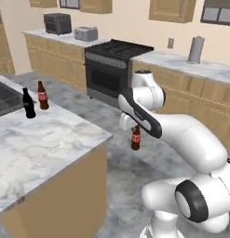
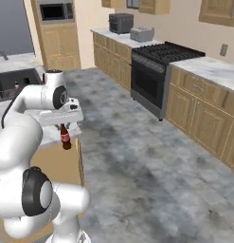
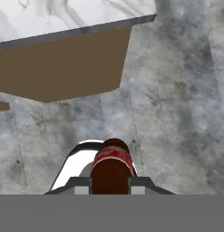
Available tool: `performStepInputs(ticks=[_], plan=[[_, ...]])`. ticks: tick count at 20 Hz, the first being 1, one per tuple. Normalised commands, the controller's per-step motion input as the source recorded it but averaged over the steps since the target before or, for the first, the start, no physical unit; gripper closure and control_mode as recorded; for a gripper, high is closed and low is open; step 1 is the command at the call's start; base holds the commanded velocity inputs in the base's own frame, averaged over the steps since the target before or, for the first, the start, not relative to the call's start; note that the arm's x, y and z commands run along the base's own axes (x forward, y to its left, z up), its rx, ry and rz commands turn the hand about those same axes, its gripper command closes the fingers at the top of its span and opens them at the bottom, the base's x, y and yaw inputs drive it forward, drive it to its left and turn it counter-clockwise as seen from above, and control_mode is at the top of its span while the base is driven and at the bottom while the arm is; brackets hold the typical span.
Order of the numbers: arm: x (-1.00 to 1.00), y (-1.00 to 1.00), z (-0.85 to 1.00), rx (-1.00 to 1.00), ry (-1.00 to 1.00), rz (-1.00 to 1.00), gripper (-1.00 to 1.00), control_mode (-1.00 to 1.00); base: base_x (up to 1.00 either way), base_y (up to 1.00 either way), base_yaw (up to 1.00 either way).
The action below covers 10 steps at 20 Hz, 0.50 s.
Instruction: Place the large bottle from the dining counter next to the other large bottle outside the sink, and place the small bottle from the dining counter next to the other small bottle inside the sink.
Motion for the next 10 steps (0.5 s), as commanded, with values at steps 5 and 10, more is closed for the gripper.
performStepInputs(ticks=[5, 10], plan=[[0.00, 0.00, 0.00, 0.00, 0.00, 0.00, 1.00, 1.00, 1.00, -1.00, 0.39], [0.00, 0.00, 0.00, 0.00, 0.00, 0.00, 1.00, 1.00, 1.00, -1.00, 0.39]])
